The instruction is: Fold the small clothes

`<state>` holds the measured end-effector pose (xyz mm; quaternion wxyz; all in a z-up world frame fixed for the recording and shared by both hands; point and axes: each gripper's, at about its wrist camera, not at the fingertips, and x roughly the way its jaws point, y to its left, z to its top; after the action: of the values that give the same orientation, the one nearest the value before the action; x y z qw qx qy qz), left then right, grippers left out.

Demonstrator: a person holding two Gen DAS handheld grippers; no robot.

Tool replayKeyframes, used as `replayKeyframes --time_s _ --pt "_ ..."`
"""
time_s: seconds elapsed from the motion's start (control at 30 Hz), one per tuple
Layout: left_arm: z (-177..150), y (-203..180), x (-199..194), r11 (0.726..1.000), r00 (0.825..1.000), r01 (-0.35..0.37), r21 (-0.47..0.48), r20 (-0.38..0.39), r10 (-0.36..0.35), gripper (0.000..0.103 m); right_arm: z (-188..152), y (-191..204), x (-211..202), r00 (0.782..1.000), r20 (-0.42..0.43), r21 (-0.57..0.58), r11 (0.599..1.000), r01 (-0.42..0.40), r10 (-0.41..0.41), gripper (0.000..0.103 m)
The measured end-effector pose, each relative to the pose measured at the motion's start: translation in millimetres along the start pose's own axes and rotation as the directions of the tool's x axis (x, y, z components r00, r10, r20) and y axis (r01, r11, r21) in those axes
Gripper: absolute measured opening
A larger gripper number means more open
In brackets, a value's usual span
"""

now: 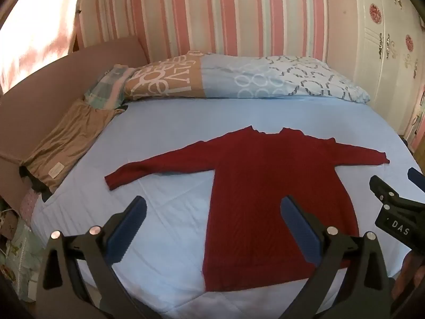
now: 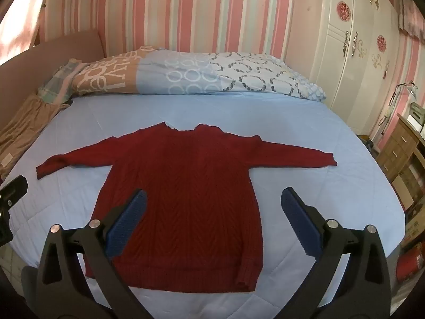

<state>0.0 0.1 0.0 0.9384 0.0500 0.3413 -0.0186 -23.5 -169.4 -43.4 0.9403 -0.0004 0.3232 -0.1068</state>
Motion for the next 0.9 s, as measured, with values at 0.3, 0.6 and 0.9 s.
replayKeyframes --time_s 0.3,0.6,0.9 --pt "3.1 5.9 -4.2 1.000 1.000 0.017 -0.003 0.002 -0.017 0.101 2.7 4.1 -4.4 1.000 0.012 -0.021 1.000 0.011 -0.011 0.100" --pt "3.3 6.6 -2.4 1.000 1.000 0.018 -0.010 -0.004 -0.018 0.101 -0.3 2.8 -1.4 1.000 0.012 -0.018 1.000 0.006 -0.006 0.100" --pt "3.6 8.3 -1.6 1.000 1.000 0.018 -0.011 -0.004 -0.018 0.101 0.4 3.5 -3.7 1.000 0.015 -0.022 1.000 0.009 -0.009 0.100"
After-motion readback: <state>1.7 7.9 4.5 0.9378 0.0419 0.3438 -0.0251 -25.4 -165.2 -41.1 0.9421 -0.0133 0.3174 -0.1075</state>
